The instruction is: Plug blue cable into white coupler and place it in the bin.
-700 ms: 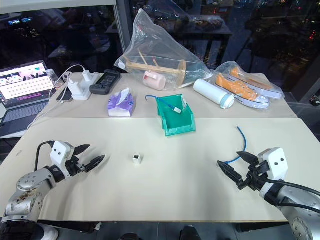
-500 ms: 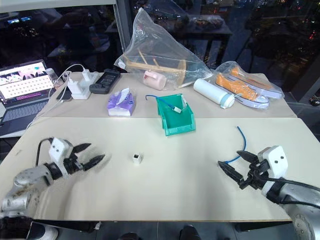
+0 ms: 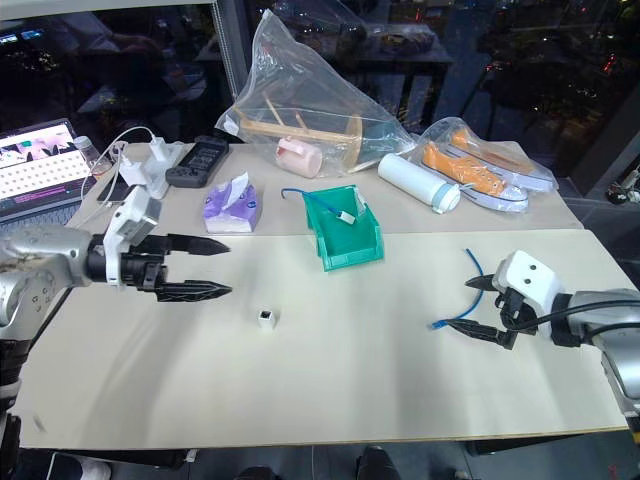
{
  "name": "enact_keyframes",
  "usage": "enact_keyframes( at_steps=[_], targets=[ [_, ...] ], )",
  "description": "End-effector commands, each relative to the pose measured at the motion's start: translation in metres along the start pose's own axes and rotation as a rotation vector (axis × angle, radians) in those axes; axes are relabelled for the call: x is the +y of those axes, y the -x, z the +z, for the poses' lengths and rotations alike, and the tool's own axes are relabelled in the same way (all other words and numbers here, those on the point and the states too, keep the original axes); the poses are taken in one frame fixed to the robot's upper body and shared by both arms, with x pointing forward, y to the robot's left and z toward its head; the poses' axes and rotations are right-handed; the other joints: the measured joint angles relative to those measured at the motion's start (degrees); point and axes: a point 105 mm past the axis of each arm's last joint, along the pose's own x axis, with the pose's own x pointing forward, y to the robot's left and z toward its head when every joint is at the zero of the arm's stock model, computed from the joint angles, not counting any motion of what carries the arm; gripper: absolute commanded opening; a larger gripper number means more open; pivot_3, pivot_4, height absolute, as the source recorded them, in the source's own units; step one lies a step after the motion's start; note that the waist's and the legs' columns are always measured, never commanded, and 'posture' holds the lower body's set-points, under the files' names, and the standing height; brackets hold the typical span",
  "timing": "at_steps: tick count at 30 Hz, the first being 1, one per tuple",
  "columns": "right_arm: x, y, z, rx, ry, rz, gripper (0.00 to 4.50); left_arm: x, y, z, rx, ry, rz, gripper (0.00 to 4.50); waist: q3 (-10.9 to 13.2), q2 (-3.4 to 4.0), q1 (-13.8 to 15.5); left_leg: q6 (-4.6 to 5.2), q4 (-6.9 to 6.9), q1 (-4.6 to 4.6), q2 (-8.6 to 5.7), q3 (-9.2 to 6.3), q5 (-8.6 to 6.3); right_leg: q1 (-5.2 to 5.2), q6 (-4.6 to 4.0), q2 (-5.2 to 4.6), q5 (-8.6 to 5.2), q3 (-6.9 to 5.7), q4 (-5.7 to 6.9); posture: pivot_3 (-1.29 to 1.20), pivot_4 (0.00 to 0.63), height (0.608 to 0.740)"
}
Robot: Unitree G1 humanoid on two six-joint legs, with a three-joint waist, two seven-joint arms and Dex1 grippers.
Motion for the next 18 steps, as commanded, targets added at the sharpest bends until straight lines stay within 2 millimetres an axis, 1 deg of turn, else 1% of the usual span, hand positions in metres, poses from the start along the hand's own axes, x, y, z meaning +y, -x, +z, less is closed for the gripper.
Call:
enact_keyframes(
  at_steps=[1, 5, 9, 14, 15, 16, 18],
  targets=[
    [-0.002, -0.006, -0.005, 0.023, 0.045, 0.049, 4.47, -0.015, -0.002, 0.005, 0.016, 0.027, -0.043, 4.50, 0.07, 0.06, -0.13, 0.00, 0.00, -0.02, 0.00, 0.00, 0.00, -0.04, -0.01, 0.00, -0.01, 0.00, 0.01, 0.00, 0.150, 0.740],
    [0.002, -0.018, -0.018, 0.101, 0.066, 0.121, 4.47, -0.021, -0.001, 0.004, 0.037, 0.033, -0.030, 4.50, 0.17, 0.09, -0.46, -0.03, 0.03, -0.08, -0.01, 0.00, 0.01, -0.07, 0.00, -0.01, 0.00, 0.00, 0.02, 0.00, 0.150, 0.740],
    [-0.002, -0.027, -0.016, 0.054, 0.019, 0.125, 4.47, -0.025, 0.000, 0.007, 0.029, 0.038, -0.018, 4.50, 0.21, 0.09, -0.50, -0.03, 0.04, -0.07, -0.01, 0.00, 0.02, -0.07, 0.00, -0.01, 0.00, 0.00, -0.03, 0.00, 0.150, 0.740],
    [-0.002, -0.034, -0.025, 0.081, -0.001, 0.155, 4.47, -0.029, 0.001, 0.002, 0.057, 0.050, -0.017, 4.50, 0.24, 0.13, -0.58, -0.06, 0.04, -0.05, -0.02, 0.00, 0.04, -0.07, -0.01, -0.01, 0.00, 0.00, 0.00, 0.00, 0.150, 0.740],
    [-0.001, -0.035, -0.027, 0.095, 0.000, 0.172, 3.96, -0.029, 0.003, 0.002, 0.064, 0.047, -0.015, 4.50, 0.24, 0.13, -0.58, -0.06, 0.04, -0.06, -0.02, 0.00, 0.03, -0.07, -0.01, -0.01, 0.00, 0.00, 0.01, 0.00, 0.150, 0.740],
    [0.000, -0.035, -0.028, 0.107, -0.001, 0.185, 3.79, -0.029, 0.004, 0.002, 0.071, 0.042, -0.014, 4.50, 0.24, 0.13, -0.57, -0.07, 0.04, -0.06, -0.02, 0.00, 0.04, -0.07, -0.01, -0.01, 0.00, 0.00, 0.01, 0.00, 0.150, 0.740],
    [0.003, -0.034, -0.029, 0.114, -0.011, 0.205, 3.14, -0.028, 0.005, 0.003, 0.078, 0.036, -0.015, 4.50, 0.24, 0.13, -0.61, -0.07, 0.04, -0.06, -0.02, 0.00, 0.04, -0.07, -0.01, -0.01, 0.00, 0.00, 0.00, 0.00, 0.150, 0.740]
  ],
)
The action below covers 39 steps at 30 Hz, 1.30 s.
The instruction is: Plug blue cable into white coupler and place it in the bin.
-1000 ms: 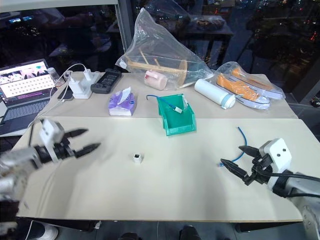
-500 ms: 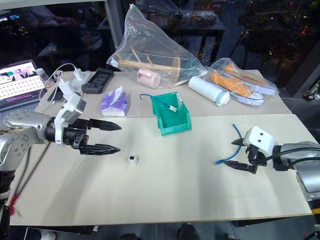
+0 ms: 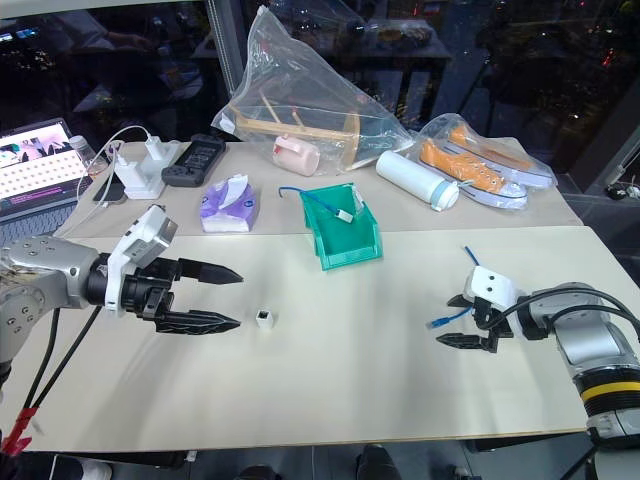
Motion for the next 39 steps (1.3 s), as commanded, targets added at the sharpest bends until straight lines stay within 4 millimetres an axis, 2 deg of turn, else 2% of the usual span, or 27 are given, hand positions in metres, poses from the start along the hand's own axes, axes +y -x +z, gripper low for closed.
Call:
enact_keyframes(
  at_steps=[1, 8, 9, 14, 17, 20, 24, 28, 30, 34, 37, 39],
  targets=[
    [0.000, 0.004, 0.002, 0.013, 0.014, 0.017, 2.80, -0.003, 0.008, 0.011, 0.005, -0.058, 0.005, 4.50, 0.00, 0.00, -0.02, 0.00, 0.00, 0.00, 0.00, 0.00, 0.00, 0.00, 0.00, 0.00, 0.00, 0.00, 0.00, 0.00, 0.150, 0.740],
    [0.009, -0.006, 0.024, -0.050, 0.059, 0.058, 0.36, -0.003, 0.001, 0.017, 0.018, -0.110, -0.022, 4.50, 0.00, 0.00, -0.01, 0.00, 0.00, 0.00, 0.00, 0.00, 0.00, 0.00, 0.00, 0.01, 0.00, 0.00, 0.04, 0.00, 0.150, 0.740],
    [0.009, -0.008, 0.029, -0.059, 0.075, 0.058, 0.13, -0.002, 0.000, 0.018, 0.020, -0.118, -0.024, 4.50, 0.00, 0.00, -0.02, 0.00, 0.00, 0.00, 0.00, 0.00, 0.00, 0.00, 0.00, 0.00, 0.00, 0.00, 0.05, 0.00, 0.150, 0.740],
    [0.001, -0.028, 0.060, -0.066, 0.168, 0.039, 0.02, 0.004, -0.007, 0.020, 0.017, -0.147, -0.038, 4.50, 0.02, 0.04, -0.61, -0.04, 0.02, 0.00, -0.01, 0.00, 0.02, 0.00, 0.00, 0.01, 0.00, 0.01, 0.06, 0.00, 0.150, 0.740],
    [-0.002, -0.044, 0.081, -0.101, 0.156, 0.045, 0.02, 0.007, -0.016, 0.020, 0.024, -0.173, -0.050, 4.50, 0.03, 0.04, -0.59, -0.06, 0.03, 0.03, -0.01, -0.01, 0.04, -0.03, -0.01, 0.02, 0.01, 0.02, 0.08, 0.00, 0.150, 0.740],
    [-0.004, -0.060, 0.093, -0.104, 0.135, 0.058, 0.01, 0.020, -0.026, 0.020, 0.052, -0.211, -0.013, 4.50, 0.03, 0.04, -0.52, -0.31, 0.04, -0.01, -0.01, -0.02, 0.18, -0.03, -0.01, 0.03, 0.01, 0.02, 0.10, 0.00, 0.150, 0.740],
    [-0.007, -0.078, 0.100, -0.083, 0.119, 0.061, 0.01, 0.033, -0.039, 0.022, 0.110, -0.293, -0.011, 4.50, 0.03, 0.05, -0.18, -0.39, 0.06, -0.07, -0.03, -0.02, 0.22, -0.02, 0.02, 0.02, 0.04, 0.01, 0.07, 0.00, 0.150, 0.740],
    [-0.012, -0.085, 0.091, -0.037, 0.087, 0.034, 0.01, 0.048, -0.055, 0.041, 0.096, -0.364, 0.018, 4.50, 0.02, 0.04, -0.01, -0.47, 0.06, -0.11, -0.03, -0.02, 0.26, -0.05, 0.03, 0.01, 0.04, 0.00, 0.05, 0.00, 0.150, 0.740],
    [-0.007, -0.084, 0.093, -0.060, 0.062, 0.053, 1.00, 0.058, -0.062, 0.051, 0.092, -0.379, 0.038, 4.50, 0.02, 0.04, -0.13, -0.48, 0.07, -0.13, -0.04, -0.02, 0.27, -0.06, 0.04, 0.01, 0.05, 0.00, 0.02, 0.00, 0.150, 0.740],
    [-0.004, -0.074, 0.107, -0.138, 0.037, 0.033, 2.19, 0.060, -0.075, 0.058, 0.134, -0.386, -0.014, 4.50, 0.02, 0.04, -0.34, -0.47, 0.08, -0.11, -0.04, -0.04, 0.27, -0.05, 0.04, 0.01, 0.04, 0.00, 0.08, 0.00, 0.150, 0.740],
    [0.000, -0.058, 0.122, -0.213, 0.007, 0.007, 3.24, 0.062, -0.086, 0.060, 0.198, -0.416, -0.056, 4.50, 0.03, 0.05, -0.49, -0.46, 0.08, -0.14, -0.04, -0.03, 0.26, -0.08, 0.04, 0.01, 0.04, 0.00, 0.08, 0.00, 0.150, 0.740],
    [0.008, -0.043, 0.130, -0.260, -0.018, 0.004, 3.24, 0.066, -0.096, 0.061, 0.259, -0.457, -0.085, 4.50, 0.04, 0.06, -0.49, -0.46, 0.10, -0.18, -0.05, -0.04, 0.26, -0.12, 0.05, 0.01, 0.04, 0.00, 0.09, 0.00, 0.150, 0.740]
  ],
)
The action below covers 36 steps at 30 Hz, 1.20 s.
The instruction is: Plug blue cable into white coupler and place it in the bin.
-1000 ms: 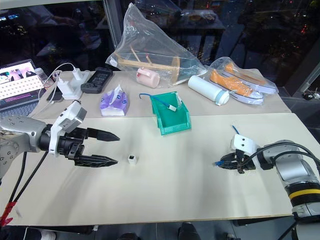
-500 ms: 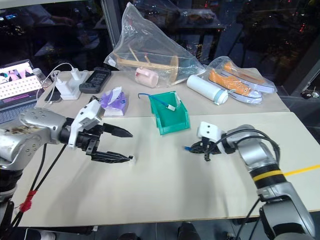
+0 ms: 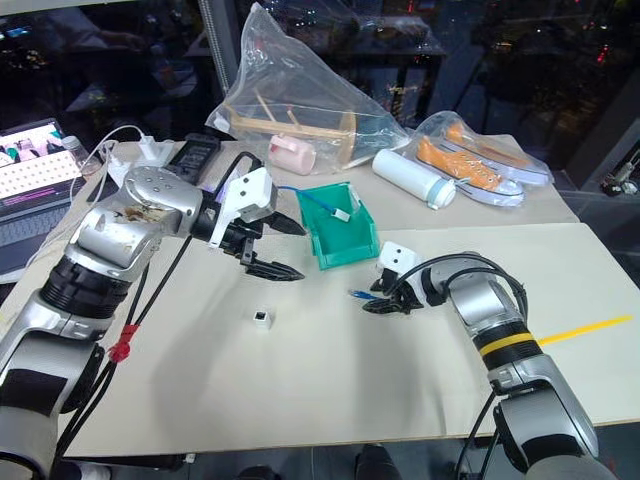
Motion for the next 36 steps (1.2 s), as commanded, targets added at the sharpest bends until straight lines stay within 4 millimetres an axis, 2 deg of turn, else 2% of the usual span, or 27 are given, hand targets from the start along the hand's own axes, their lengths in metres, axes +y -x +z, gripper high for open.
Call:
enact_keyframes(
  at_steps=[1, 5, 8, 12, 21, 29, 36],
  targets=[
    [0.009, 0.031, 0.033, -0.119, 0.001, -0.044, 3.24, 0.010, -0.013, 0.008, 0.087, -0.113, -0.032, 4.50, 0.01, 0.01, 0.11, 0.00, 0.04, -0.06, 0.00, -0.01, 0.00, 0.00, 0.00, 0.00, 0.00, 0.00, 0.01, 0.00, 0.150, 0.740],
    [0.024, 0.044, 0.035, -0.132, -0.023, -0.061, 3.24, 0.019, -0.040, 0.019, 0.074, -0.122, -0.050, 4.50, 0.01, 0.00, 0.67, 0.12, 0.17, -0.17, -0.02, -0.03, -0.07, -0.05, 0.01, 0.00, 0.01, -0.01, 0.01, 0.00, 0.150, 0.740],
    [0.032, 0.051, 0.037, -0.148, -0.041, -0.084, 3.24, 0.027, -0.059, 0.020, 0.097, -0.153, -0.025, 4.50, 0.01, 0.00, 1.22, 0.22, 0.36, -0.27, -0.02, -0.03, -0.12, -0.05, 0.03, 0.00, 0.02, -0.02, 0.02, 0.00, 0.150, 0.740],
    [0.042, 0.058, 0.042, -0.183, -0.067, -0.120, 3.24, 0.024, -0.086, 0.018, 0.113, -0.155, -0.073, 4.50, 0.02, 0.00, 1.45, 0.53, 0.73, -0.42, -0.04, -0.03, -0.29, -0.06, 0.09, 0.00, 0.05, -0.02, 0.05, 0.00, 0.150, 0.740],
    [0.067, 0.071, 0.035, -0.166, -0.122, -0.123, 3.24, 0.014, -0.126, -0.006, 0.179, -0.152, -0.122, 4.50, 0.02, 0.00, 1.94, 0.67, 0.83, -0.53, -0.08, -0.03, -0.38, -0.06, 0.15, -0.01, 0.09, -0.02, 0.04, 0.00, 0.150, 0.740],
    [0.066, 0.080, 0.040, -0.181, -0.133, -0.175, 3.24, 0.015, -0.150, -0.024, 0.217, -0.156, -0.053, 4.50, 0.02, -0.01, 2.14, 0.83, 0.86, -0.52, -0.09, -0.03, -0.46, -0.04, 0.17, -0.01, 0.10, -0.02, 0.06, 0.00, 0.150, 0.740],
    [0.066, 0.083, 0.041, -0.174, -0.130, -0.187, 3.24, 0.012, -0.160, -0.040, 0.248, -0.132, -0.031, 4.50, 0.01, -0.01, 3.30, 0.85, 0.94, -0.37, -0.11, -0.03, -0.48, 0.17, 0.22, -0.03, 0.13, -0.02, 0.03, 0.00, 0.150, 0.740]
  ],
)
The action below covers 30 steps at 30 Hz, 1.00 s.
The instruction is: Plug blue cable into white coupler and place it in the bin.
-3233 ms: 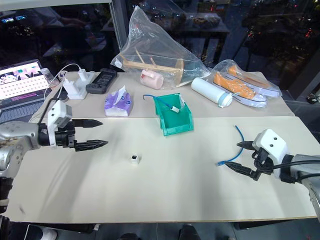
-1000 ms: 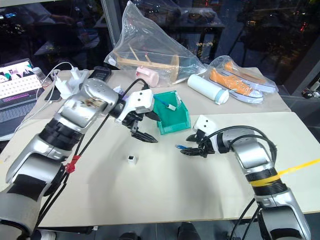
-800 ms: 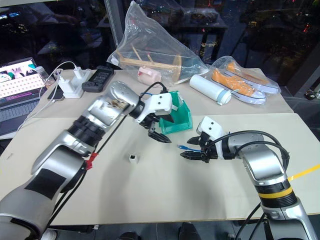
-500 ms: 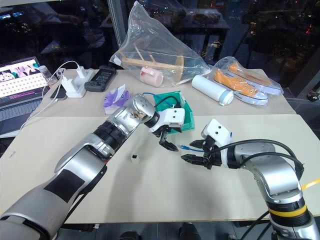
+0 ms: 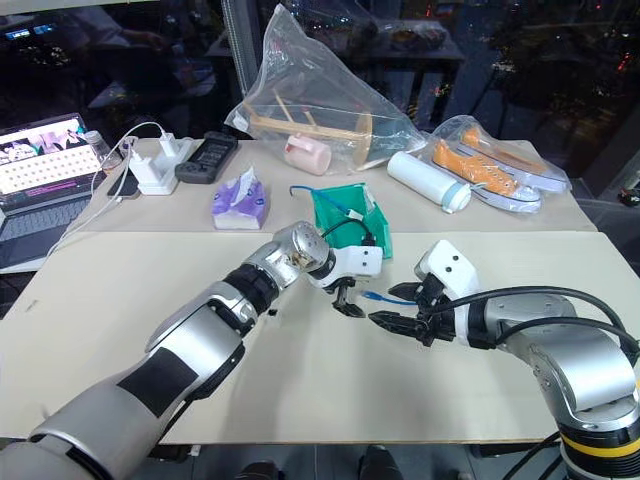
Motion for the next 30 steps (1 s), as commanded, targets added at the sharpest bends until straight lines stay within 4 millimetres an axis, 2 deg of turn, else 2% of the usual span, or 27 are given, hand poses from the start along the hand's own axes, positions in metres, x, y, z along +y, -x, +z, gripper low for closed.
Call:
enact_keyframes(
  at_steps=[1, 2, 6, 10, 13, 14, 24, 30],
  targets=[
    [0.001, 0.008, 0.012, -0.030, 0.045, -0.020, 3.24, 0.000, -0.005, -0.009, 0.040, 0.020, 0.017, 4.50, 0.00, -0.01, 0.29, 0.03, 0.02, 0.01, -0.01, 0.00, -0.02, 0.03, 0.01, -0.01, 0.01, 0.00, -0.01, 0.00, 0.150, 0.740],
    [0.001, 0.008, 0.012, -0.029, 0.046, -0.023, 3.26, -0.001, -0.006, -0.010, 0.038, 0.033, 0.013, 3.98, -0.01, -0.01, 0.36, 0.04, 0.04, 0.02, -0.01, 0.00, -0.02, 0.05, 0.03, -0.01, 0.02, 0.00, -0.04, 0.00, 0.150, 0.740],
    [0.000, 0.010, 0.013, -0.027, 0.048, -0.032, 3.26, -0.009, -0.010, -0.012, 0.033, 0.075, -0.031, 2.79, -0.01, -0.01, 0.47, 0.04, 0.15, 0.06, -0.04, -0.01, -0.02, 0.12, 0.05, -0.04, 0.04, 0.00, -0.04, 0.00, 0.150, 0.740],
    [-0.001, 0.011, 0.013, -0.024, 0.051, -0.039, 3.26, -0.011, -0.012, -0.009, 0.015, 0.104, -0.051, 1.19, -0.01, -0.02, 0.48, 0.04, 0.19, 0.11, -0.06, -0.01, -0.02, 0.15, 0.05, -0.05, 0.04, 0.00, -0.05, 0.00, 0.150, 0.740],
    [-0.002, 0.012, 0.014, -0.023, 0.054, -0.043, 3.26, -0.013, -0.013, -0.011, 0.022, 0.109, -0.063, 0.21, -0.02, -0.02, 0.47, 0.04, 0.21, 0.11, -0.06, -0.01, -0.02, 0.15, 0.05, -0.05, 0.04, 0.01, -0.04, 0.00, 0.150, 0.740],
    [-0.002, 0.012, 0.014, -0.023, 0.054, -0.043, 3.26, -0.014, -0.012, -0.012, 0.025, 0.109, -0.070, 0.07, -0.02, -0.02, 0.45, 0.04, 0.21, 0.11, -0.06, -0.01, -0.02, 0.15, 0.05, -0.05, 0.04, 0.01, -0.04, 0.00, 0.150, 0.740],
    [-0.001, 0.011, 0.016, -0.020, 0.060, -0.023, 3.26, -0.013, -0.001, -0.008, -0.015, 0.133, -0.114, 0.06, -0.02, -0.02, -0.03, 0.06, 0.19, 0.10, -0.06, -0.02, -0.03, 0.10, 0.05, -0.04, 0.04, 0.02, 0.00, 0.00, 0.150, 0.740],
    [0.000, 0.012, 0.017, -0.020, 0.055, 0.009, 3.26, -0.003, 0.028, -0.007, -0.027, 0.132, -0.110, 0.06, -0.01, -0.01, -0.27, 0.08, 0.16, 0.03, -0.05, -0.03, -0.05, 0.02, 0.04, -0.03, 0.04, 0.02, 0.07, 0.00, 0.150, 0.740]
  ],
)
